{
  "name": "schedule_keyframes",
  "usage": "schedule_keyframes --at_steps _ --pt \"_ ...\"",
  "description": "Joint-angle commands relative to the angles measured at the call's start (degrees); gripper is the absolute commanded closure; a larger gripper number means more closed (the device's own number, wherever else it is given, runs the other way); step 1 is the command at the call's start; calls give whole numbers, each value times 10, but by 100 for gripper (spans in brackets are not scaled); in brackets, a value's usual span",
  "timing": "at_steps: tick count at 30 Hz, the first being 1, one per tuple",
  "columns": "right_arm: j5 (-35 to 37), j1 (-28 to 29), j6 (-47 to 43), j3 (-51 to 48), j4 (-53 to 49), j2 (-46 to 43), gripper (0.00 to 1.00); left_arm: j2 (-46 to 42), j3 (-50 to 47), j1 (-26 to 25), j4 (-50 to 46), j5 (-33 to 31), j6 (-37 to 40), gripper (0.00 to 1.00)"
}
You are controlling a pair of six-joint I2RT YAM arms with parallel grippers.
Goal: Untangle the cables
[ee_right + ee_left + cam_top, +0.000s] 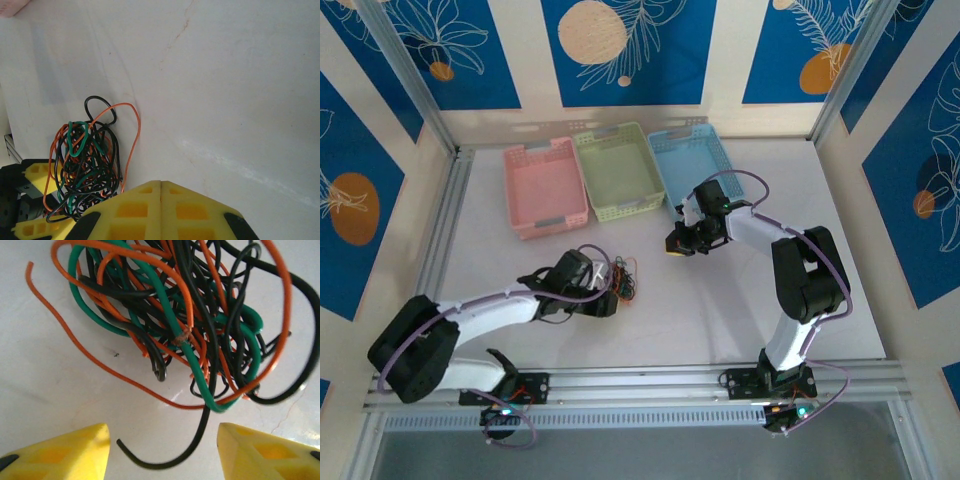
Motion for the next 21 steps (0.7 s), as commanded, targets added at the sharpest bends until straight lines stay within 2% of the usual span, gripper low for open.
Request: schedule_keyframes --at_steps 1,7,9,12,15,21 --pt "-12 4 -4 4 -12 -6 98 16 25 -9 10 19 12 47" --pt "-11 5 -4 5 -12 -6 98 27 34 -16 9 21 16 66" --pt "-10 5 -4 5 -13 -6 98 21 32 -19 10 21 17 81" --pt "-11 5 -4 5 -13 -6 98 12 34 -21 5 22 19 93" --pt "-9 5 -4 5 -13 -6 98 4 38 -24 2 28 22 100" --pt "-6 6 -1 -9 -1 -22 100 -18 63 -29 -18 48 49 100"
